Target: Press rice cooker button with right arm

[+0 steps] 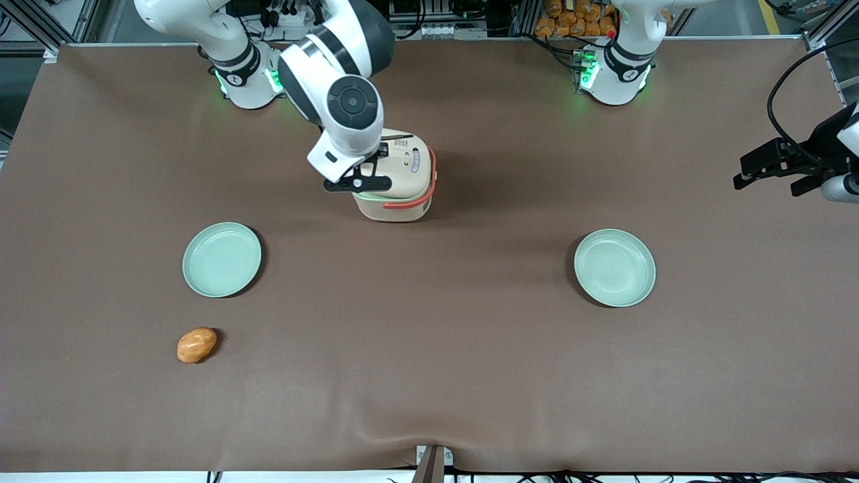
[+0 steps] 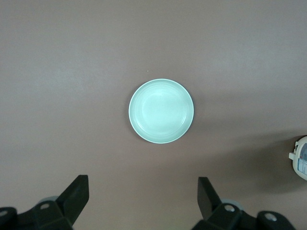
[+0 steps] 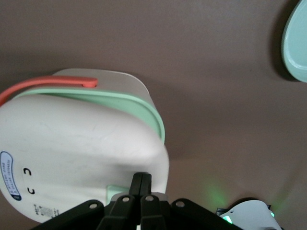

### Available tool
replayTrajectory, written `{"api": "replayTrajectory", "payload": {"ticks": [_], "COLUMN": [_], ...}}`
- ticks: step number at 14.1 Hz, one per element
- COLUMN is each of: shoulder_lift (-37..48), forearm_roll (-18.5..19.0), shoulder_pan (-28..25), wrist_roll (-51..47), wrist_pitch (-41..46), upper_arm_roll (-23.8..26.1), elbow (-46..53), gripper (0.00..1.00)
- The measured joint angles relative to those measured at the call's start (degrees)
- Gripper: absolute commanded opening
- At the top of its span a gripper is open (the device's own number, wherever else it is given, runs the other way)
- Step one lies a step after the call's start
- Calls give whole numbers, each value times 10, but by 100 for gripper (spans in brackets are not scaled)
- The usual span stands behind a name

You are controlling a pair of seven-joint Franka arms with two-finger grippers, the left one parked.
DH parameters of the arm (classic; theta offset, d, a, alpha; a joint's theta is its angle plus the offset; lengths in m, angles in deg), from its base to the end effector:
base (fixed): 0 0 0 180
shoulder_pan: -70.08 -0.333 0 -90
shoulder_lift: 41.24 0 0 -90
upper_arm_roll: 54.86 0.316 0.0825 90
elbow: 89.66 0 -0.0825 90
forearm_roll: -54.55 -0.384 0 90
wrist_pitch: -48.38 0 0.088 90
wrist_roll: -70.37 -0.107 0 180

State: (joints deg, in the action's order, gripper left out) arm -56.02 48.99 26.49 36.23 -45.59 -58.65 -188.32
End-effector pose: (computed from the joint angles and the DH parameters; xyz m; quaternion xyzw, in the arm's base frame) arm 0.4476 0.3890 0.4108 0.9842 0.0368 -0.1579 0.0705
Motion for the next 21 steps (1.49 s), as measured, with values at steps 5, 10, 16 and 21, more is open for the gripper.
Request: {"api": "replayTrajectory", "payload": {"ticks": [5,10,16,21], "shoulder_lift": [5,12,26,52], "forearm_roll": [0,1,5,34], "shoulder_pan": [32,58,133,224], "wrist_roll": [11,30,178,318], "wrist_pitch": [14,16,14,2], "upper_arm_roll": [-2,-5,-11,-13], "elbow": [40,48,51,52], "gripper": [100,100,100,100]}}
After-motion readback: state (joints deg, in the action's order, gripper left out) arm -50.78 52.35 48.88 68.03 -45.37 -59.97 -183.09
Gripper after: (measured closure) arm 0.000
